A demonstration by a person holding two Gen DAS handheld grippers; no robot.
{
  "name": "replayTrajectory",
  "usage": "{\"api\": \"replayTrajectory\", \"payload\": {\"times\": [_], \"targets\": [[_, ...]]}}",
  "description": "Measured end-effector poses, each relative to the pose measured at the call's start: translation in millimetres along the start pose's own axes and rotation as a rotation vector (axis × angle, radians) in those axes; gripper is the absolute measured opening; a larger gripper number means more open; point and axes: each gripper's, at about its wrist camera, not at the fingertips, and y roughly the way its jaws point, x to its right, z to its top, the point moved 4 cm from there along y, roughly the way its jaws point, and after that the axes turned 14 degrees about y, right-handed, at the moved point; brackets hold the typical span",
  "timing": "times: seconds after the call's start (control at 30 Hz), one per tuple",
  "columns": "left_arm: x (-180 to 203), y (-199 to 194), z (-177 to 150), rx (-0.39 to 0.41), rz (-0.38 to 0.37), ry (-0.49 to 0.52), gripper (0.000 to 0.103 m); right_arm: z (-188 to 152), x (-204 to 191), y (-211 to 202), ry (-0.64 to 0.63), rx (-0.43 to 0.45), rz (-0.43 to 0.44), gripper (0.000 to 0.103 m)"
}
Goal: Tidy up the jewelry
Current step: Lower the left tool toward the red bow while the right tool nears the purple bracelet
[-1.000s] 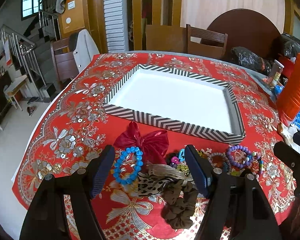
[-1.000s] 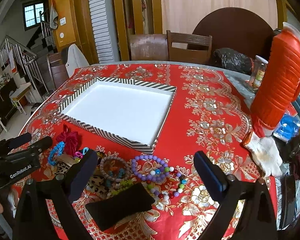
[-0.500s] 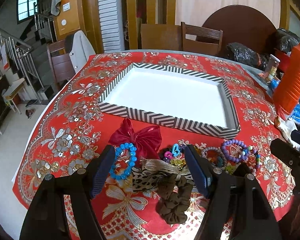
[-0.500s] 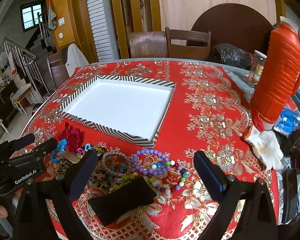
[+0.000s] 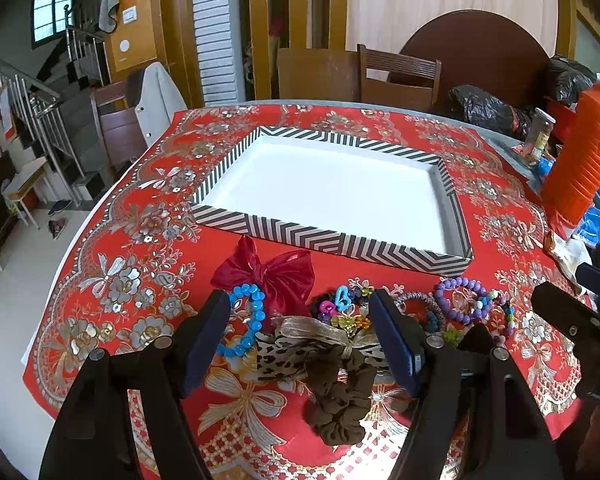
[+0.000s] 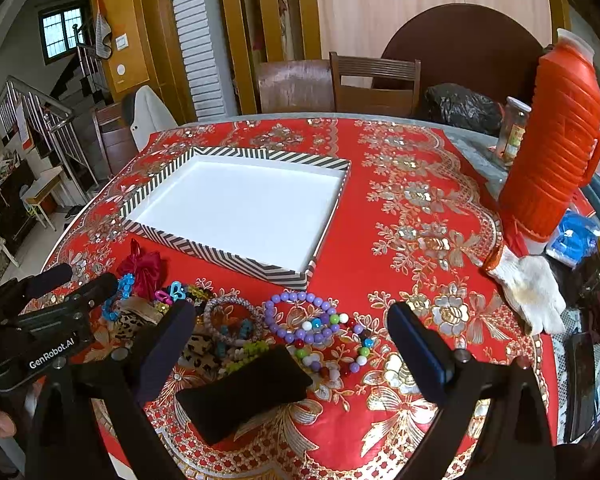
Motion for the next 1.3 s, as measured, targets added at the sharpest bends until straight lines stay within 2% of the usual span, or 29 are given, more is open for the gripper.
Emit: {"api": "replayTrajectory", "payload": {"times": [0.83,1.13,1.3], "targets": [[-1,8,-5,-0.031,-0.022,-0.012,0.067,-4,2,9,0.005,-0.035,0.003,0.099],[-59,11,-1,-0.054,-0.069,-0.128,0.067,-4,19,14,0.023,-0.063,0.003,0.099],[-75,17,-3,-0.074,-0.074,-0.162,0.067,-8,26,19,0.030,-0.080,0.009,0.099]]}}
